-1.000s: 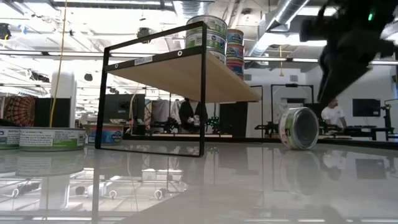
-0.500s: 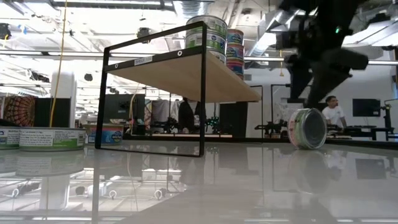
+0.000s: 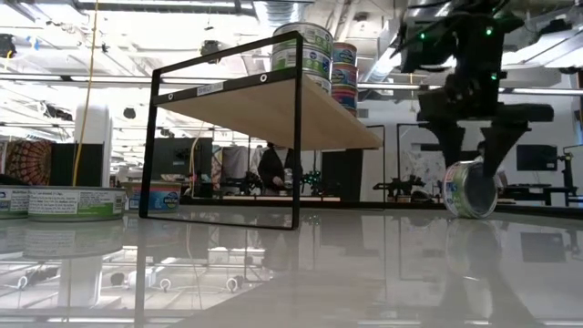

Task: Stack canned seafood by type on shelf
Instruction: Stack the green tuna can on top of the other green tuna can

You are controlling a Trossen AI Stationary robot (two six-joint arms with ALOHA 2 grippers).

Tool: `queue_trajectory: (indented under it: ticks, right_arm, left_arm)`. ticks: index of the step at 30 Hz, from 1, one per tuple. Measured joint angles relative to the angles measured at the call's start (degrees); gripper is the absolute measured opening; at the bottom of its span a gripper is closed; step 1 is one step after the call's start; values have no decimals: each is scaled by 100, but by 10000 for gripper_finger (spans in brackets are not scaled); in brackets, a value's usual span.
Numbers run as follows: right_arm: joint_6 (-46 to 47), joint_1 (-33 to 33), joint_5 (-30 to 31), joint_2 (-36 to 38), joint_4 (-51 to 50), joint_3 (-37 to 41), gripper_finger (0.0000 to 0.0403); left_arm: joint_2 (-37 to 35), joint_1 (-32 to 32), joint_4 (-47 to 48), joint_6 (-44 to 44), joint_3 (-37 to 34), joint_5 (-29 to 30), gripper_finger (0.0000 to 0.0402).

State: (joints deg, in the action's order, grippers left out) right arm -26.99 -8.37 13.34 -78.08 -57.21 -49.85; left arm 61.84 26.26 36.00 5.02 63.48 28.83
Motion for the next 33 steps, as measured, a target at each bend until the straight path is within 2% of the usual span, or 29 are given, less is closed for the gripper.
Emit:
queue_trajectory:
  ticks: [5,11,15,18,21,25,30,33]
  right_arm:
    - [-6,15,0,-2,115,249,277]
    - [300,418,177,-2,151,249,162]
    - [1003,914,201,-4,-242,-1,161]
    - [1606,1444,405,-6,-858,-587,161]
    - [2225,2121,1020,-2,-1396,-1419,161]
    - [2510,3135,2356,0,-1433,-2426,161]
    - [1689,3851,3994,2,-383,-2923,178]
    - [689,3924,4406,2,686,-2926,174]
  left_arm:
    - [0,0,99,-9,0,46,248]
    - [0,0,98,-95,0,-45,248]
    - [-2,0,-39,-267,0,-585,248]
    - [-2,2,-379,-319,0,-826,248]
    - [-2,1,-816,-404,0,-896,248]
    - [2,0,-1292,-385,-62,-1203,248]
    - [-6,-125,-3233,-189,-1119,-1829,248]
    - [-11,-326,-4185,-298,-1688,-2116,248]
